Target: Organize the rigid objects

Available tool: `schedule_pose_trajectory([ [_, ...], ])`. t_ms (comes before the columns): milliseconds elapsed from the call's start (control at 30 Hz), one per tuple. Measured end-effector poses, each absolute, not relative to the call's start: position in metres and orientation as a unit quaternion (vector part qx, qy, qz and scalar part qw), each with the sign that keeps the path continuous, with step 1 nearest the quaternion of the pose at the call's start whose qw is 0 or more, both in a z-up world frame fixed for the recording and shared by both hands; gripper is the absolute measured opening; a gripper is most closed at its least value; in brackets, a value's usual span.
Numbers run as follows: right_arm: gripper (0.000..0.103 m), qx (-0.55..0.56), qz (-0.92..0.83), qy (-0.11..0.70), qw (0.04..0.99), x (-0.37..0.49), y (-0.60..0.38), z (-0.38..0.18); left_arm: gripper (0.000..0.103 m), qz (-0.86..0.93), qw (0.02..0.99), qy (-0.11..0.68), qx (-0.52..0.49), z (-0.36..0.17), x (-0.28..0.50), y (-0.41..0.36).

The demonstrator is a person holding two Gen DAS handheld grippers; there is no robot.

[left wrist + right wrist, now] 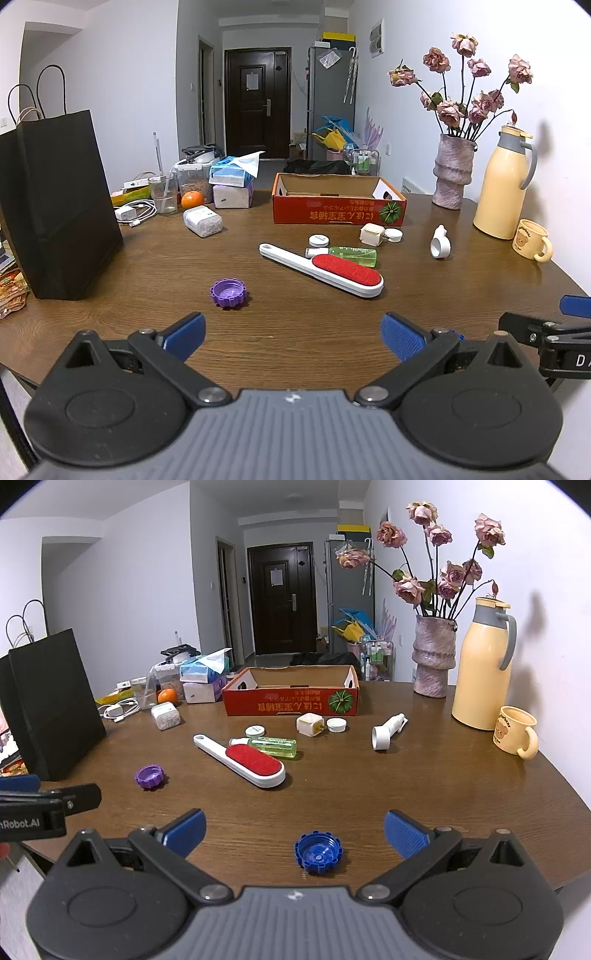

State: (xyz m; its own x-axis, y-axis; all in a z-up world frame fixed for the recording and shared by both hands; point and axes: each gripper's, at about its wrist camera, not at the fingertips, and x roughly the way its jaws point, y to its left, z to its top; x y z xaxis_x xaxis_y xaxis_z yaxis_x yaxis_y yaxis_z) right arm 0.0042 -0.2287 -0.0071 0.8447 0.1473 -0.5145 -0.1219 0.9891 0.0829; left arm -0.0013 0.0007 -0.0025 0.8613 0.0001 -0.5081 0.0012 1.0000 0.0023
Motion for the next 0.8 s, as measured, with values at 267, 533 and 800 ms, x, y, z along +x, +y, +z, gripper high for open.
schedule_pose_trajectory([
  [267,0.103,0.023,0.070,0.271,0.960,0.005,-0.229,-0.006,0.103,0.000,0.965,0.263,0.000,-0.002,-0.003,0.001],
  [533,0.103,0.022,0.070,0.272,0.960,0.004,-0.227,-0.015,0.103,-0.001,0.965,0.262,0.000,-0.001,-0.003,0.001],
  [800,0.103,0.022,0.070,0.272,0.959,0.004,-0.226,-0.019,0.103,-0.001,0.965,0.260,0.000,0.000,-0.003,0.000],
])
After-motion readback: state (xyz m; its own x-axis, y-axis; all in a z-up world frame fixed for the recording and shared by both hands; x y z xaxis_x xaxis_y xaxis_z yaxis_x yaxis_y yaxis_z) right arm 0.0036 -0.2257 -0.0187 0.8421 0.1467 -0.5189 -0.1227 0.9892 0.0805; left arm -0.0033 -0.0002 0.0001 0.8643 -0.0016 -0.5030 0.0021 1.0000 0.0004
